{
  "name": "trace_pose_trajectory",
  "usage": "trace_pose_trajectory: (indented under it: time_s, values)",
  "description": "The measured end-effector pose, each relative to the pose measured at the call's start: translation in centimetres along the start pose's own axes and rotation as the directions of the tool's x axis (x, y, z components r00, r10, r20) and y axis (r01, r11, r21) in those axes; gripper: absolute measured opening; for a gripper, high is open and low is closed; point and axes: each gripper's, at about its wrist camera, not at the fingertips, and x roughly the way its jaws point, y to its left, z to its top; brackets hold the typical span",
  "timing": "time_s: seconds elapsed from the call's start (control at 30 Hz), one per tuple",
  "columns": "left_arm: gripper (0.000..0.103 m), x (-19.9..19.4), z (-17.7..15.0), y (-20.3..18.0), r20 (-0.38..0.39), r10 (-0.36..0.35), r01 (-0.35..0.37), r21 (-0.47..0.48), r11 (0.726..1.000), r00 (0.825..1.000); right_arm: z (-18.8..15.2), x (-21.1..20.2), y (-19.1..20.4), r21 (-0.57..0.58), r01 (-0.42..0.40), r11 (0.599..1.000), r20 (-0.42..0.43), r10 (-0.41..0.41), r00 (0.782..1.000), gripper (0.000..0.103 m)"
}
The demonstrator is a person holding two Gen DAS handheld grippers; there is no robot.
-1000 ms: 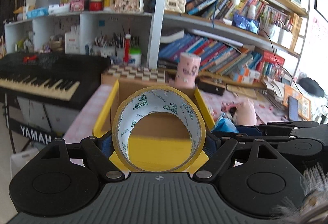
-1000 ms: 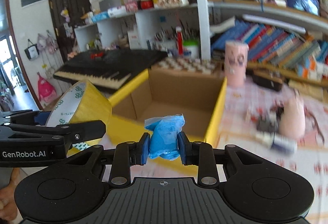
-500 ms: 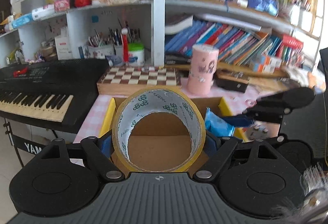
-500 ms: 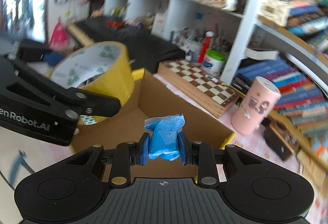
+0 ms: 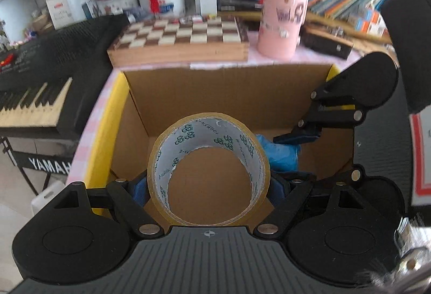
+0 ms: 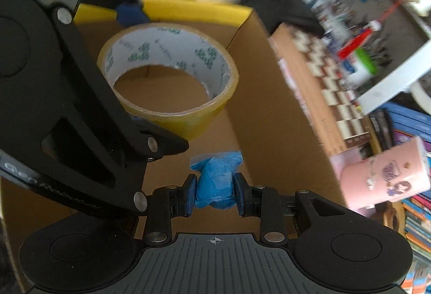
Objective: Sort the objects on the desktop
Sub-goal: 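Lower the tape roll and blue cloth into the box and open both tools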
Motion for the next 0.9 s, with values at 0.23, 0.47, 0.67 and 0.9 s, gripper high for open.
trace_pose_trajectory:
  time_s: [0.23, 0.47, 0.67, 0.9]
  values:
    - [0.081, 1.1, -0.1, -0.1, -0.063, -0.005, 0.006, 0.013, 1.000, 0.998, -0.2, 0.8, 0.8, -0.073, -0.045, 0.996, -0.060, 0.041, 0.997, 0.029]
    - [0.081, 0.7, -0.3, -0.3, -0.043, 0.011, -0.010, 0.020, 1.000, 0.999, -0.4, 0.4, 1.1, -0.076, -0.035, 0.996, -0.056, 0.031, 0.998, 0.034]
    - [0.096, -2.2, -0.5, 0.2, 0.086, 0.026, -0.025, -0.011, 1.000, 0.996, -1.2, -1.8, 0.2, 0.079, -0.006, 0.997, 0.039, 0.003, 0.999, 0.060]
    - [0.100, -7.9, -1.2, 0.1, 0.245, 0.010, -0.002, -0.031, 1.000, 0.970, -2.5, -6.9, 0.2, 0.219, 0.059, 0.974, 0.174, -0.098, 0.980, 0.063]
